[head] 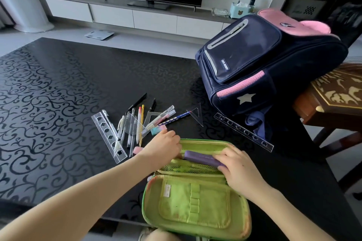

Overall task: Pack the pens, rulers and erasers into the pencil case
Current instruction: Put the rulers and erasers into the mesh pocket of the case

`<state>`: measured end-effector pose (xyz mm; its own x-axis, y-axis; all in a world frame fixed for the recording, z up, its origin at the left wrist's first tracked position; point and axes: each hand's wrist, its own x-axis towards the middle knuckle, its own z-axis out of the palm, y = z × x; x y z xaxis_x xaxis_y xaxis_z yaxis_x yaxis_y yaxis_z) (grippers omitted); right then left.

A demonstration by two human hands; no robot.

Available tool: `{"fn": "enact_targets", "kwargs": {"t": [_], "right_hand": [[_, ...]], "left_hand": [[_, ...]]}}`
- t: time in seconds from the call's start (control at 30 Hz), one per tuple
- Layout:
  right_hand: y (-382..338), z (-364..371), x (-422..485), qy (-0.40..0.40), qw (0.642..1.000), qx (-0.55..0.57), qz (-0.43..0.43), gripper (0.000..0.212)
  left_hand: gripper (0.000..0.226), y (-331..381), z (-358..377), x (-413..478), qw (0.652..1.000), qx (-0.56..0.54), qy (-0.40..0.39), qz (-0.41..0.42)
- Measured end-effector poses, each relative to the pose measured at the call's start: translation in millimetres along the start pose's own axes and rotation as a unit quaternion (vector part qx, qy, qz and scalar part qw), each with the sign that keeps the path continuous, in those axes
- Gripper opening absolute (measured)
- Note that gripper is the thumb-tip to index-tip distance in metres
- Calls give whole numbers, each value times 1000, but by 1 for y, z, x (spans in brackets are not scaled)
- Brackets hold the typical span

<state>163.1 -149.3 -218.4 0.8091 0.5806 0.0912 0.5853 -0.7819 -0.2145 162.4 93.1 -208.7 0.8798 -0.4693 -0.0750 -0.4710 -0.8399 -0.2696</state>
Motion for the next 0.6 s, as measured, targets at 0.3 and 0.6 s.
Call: {"fn": "enact_targets", "kwargs": {"t": [0.3,0.6], "right_hand": [[1,4,-3,6,1000,-6,2,34],[-41,3,33,87,990,-103,-29,20]], "left_hand": [[28,9,0,23,994,-18,-104,-1],[16,0,-7,6,976,-175,131,19]]}}
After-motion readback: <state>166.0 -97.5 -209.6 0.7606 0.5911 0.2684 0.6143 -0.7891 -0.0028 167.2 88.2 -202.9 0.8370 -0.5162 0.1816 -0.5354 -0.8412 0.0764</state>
